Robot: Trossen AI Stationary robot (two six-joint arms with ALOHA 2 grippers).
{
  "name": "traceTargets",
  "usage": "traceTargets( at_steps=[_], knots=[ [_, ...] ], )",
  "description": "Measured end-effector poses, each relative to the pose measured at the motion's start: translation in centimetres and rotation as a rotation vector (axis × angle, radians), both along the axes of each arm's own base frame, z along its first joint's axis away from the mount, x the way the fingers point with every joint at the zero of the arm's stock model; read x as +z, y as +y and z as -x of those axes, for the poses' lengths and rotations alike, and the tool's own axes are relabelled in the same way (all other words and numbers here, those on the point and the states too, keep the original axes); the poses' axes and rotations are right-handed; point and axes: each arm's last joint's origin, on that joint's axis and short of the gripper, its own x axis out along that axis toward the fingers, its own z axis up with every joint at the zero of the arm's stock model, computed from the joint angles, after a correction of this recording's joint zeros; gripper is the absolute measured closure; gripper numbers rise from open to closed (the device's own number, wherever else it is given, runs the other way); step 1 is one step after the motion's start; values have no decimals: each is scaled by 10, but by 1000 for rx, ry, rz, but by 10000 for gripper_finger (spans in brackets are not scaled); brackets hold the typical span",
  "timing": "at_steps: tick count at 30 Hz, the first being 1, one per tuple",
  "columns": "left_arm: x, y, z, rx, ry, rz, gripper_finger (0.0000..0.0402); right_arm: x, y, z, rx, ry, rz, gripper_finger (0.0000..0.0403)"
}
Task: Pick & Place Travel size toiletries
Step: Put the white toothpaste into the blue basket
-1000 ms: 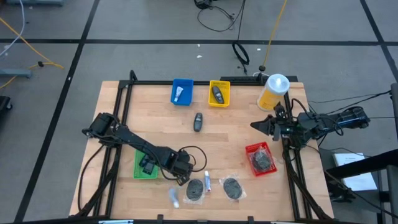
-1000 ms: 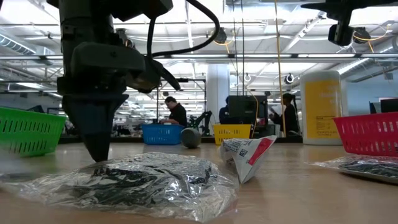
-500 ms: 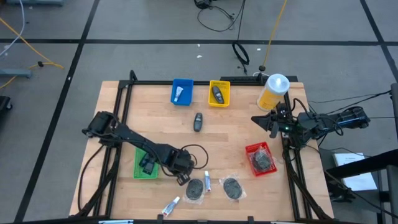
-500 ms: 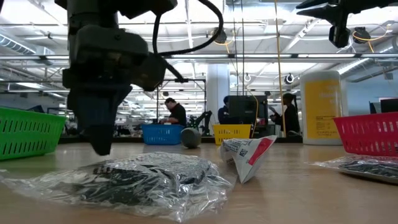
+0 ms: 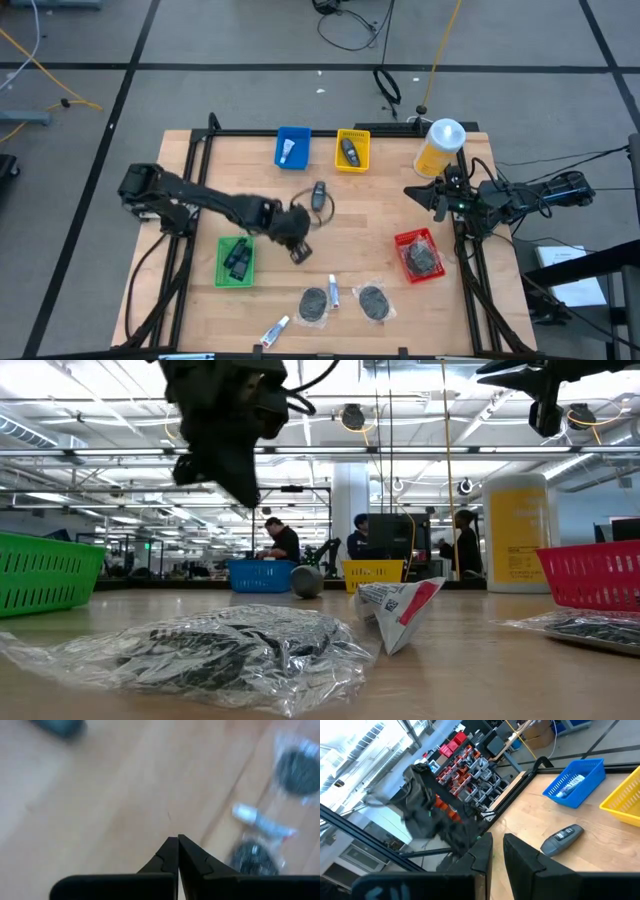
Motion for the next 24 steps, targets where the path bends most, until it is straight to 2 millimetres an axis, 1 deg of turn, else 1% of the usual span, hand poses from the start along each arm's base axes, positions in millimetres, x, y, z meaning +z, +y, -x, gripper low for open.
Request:
traceTargets(
  at_steps=[3,5,9,11,12,14,17,21,24],
  knots=[
    [14,18,3,31,-49,-9,400,0,0,0,0,0,0,365],
    [20,27,5,54,-68,-1,401,0,0,0,0,0,0,365],
    [26,39,6,79,-98,22,392,0,0,0,0,1,0,365],
    [27,40,5,62,-102,106,387,0,0,0,0,0,0,365],
    [27,39,5,49,-96,152,384,0,0,0,0,1,0,365],
    [26,30,6,-11,-73,217,377,0,0,0,0,0,0,365],
    [26,14,7,-82,-67,240,358,0,0,0,3,6,19,365],
    [26,-4,9,-98,-70,208,314,-1,0,0,5,26,49,365],
    [26,-12,11,-50,-62,217,275,-2,0,0,5,36,52,365]
  ],
)
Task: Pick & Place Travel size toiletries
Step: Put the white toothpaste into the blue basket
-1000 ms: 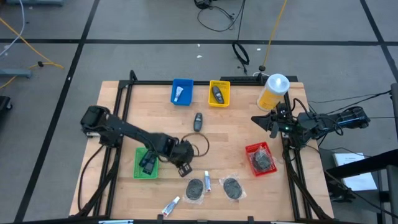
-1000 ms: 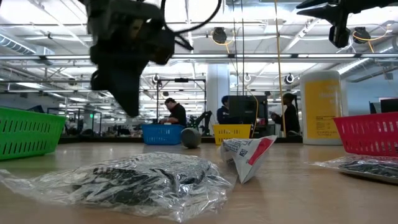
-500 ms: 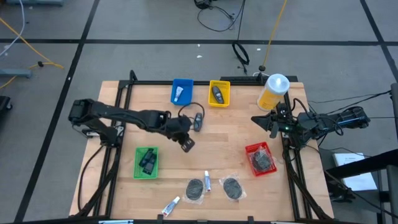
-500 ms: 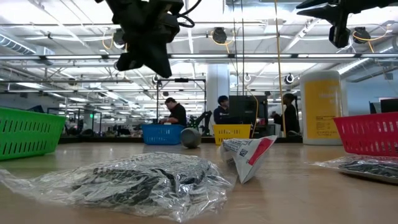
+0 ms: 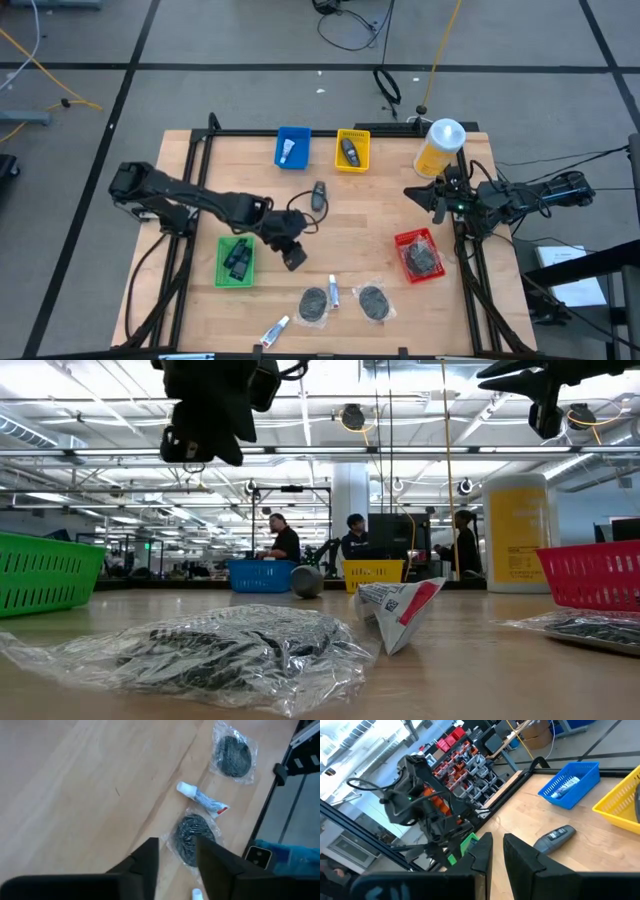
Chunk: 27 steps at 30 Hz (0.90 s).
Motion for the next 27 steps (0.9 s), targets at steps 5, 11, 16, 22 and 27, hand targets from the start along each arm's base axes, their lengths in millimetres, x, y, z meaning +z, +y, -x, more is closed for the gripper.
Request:
traceTargets(
  at_steps=[5,11,16,22,27],
  knots=[
    [0,-12,3,49,31,60,212,-2,0,0,-2,18,-3,365],
    [0,-41,11,137,116,211,175,-5,0,1,-4,46,-30,365],
    [-2,-72,23,241,112,180,172,-12,0,2,26,118,1,365],
    [-5,-107,33,274,86,205,172,-12,1,2,53,119,-25,365],
    [-22,-132,25,230,57,242,172,-12,2,1,76,118,-30,365]
  ],
)
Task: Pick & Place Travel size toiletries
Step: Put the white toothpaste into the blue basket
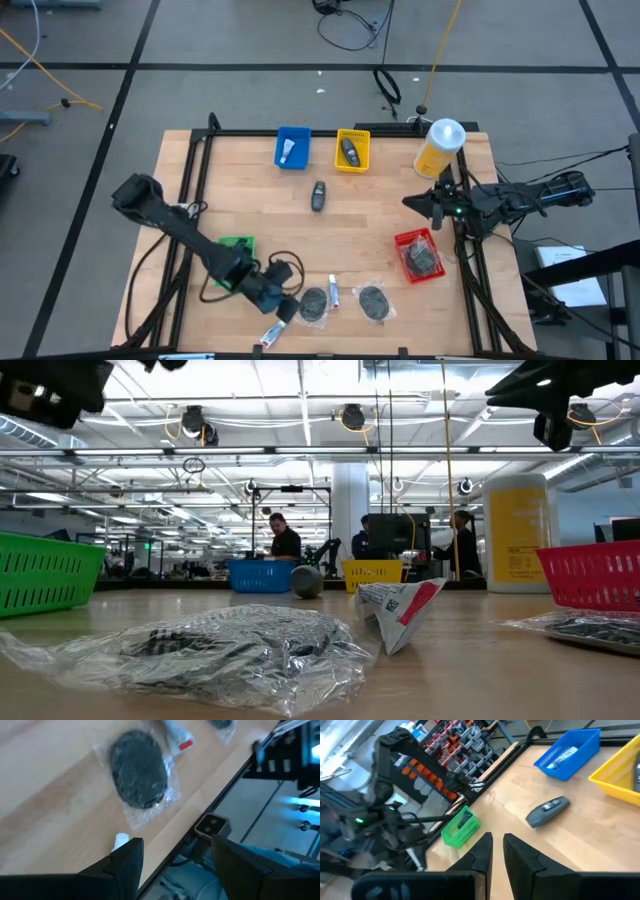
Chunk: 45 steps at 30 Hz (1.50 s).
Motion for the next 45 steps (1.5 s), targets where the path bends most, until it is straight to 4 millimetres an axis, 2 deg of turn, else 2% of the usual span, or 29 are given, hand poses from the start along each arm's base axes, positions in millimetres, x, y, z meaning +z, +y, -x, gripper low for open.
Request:
traceTargets(
  at_steps=[8,15,24,29,35,42,45],
  knots=[
    [-39,-22,-5,-28,128,57,172,1,2,0,54,-6,-14,365],
    [-51,-28,-4,0,172,47,172,0,2,0,55,6,-5,365],
    [-77,-31,-3,-9,254,-11,172,-2,1,0,54,22,0,365],
    [-84,-30,-4,-1,267,-41,172,-2,1,0,51,25,1,365],
    [-87,-25,3,-18,348,-91,172,-2,1,0,50,25,1,365],
    [-83,-28,0,9,350,10,172,-2,1,0,50,25,1,365],
    [-73,-32,-6,66,379,99,172,-2,1,0,50,25,2,365]
  ],
)
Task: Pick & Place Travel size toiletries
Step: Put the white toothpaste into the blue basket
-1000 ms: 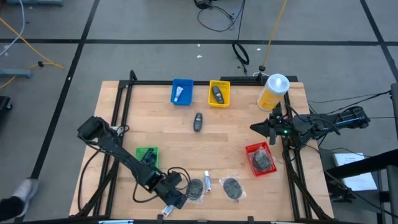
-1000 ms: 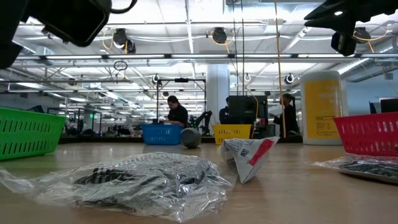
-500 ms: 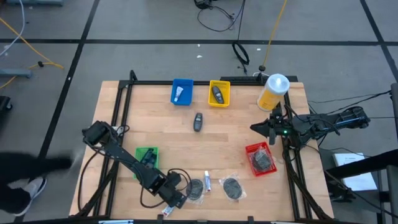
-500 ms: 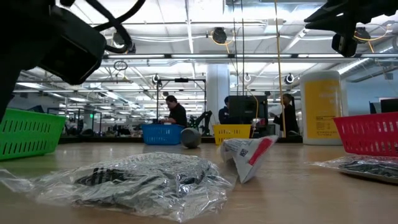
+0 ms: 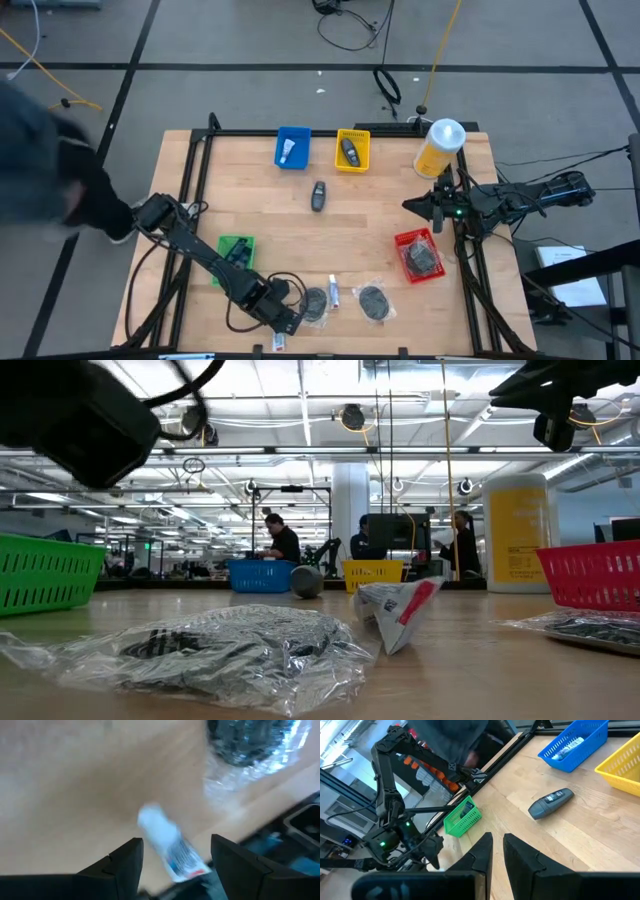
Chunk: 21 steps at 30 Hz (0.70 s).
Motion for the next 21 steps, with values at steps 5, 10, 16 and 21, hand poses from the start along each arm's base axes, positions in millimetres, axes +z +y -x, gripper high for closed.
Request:
traceTargets(
  at_steps=[5,10,16,21],
  knots=[
    [10,-2,-2,103,66,23,172,0,0,0,2,1,8,365],
    [10,-2,-3,160,94,32,172,0,0,0,5,3,18,365],
    [0,-3,-4,210,120,10,172,0,0,0,5,3,19,365],
    [-15,-3,-7,223,143,-16,172,0,0,0,6,3,19,365]
  ],
)
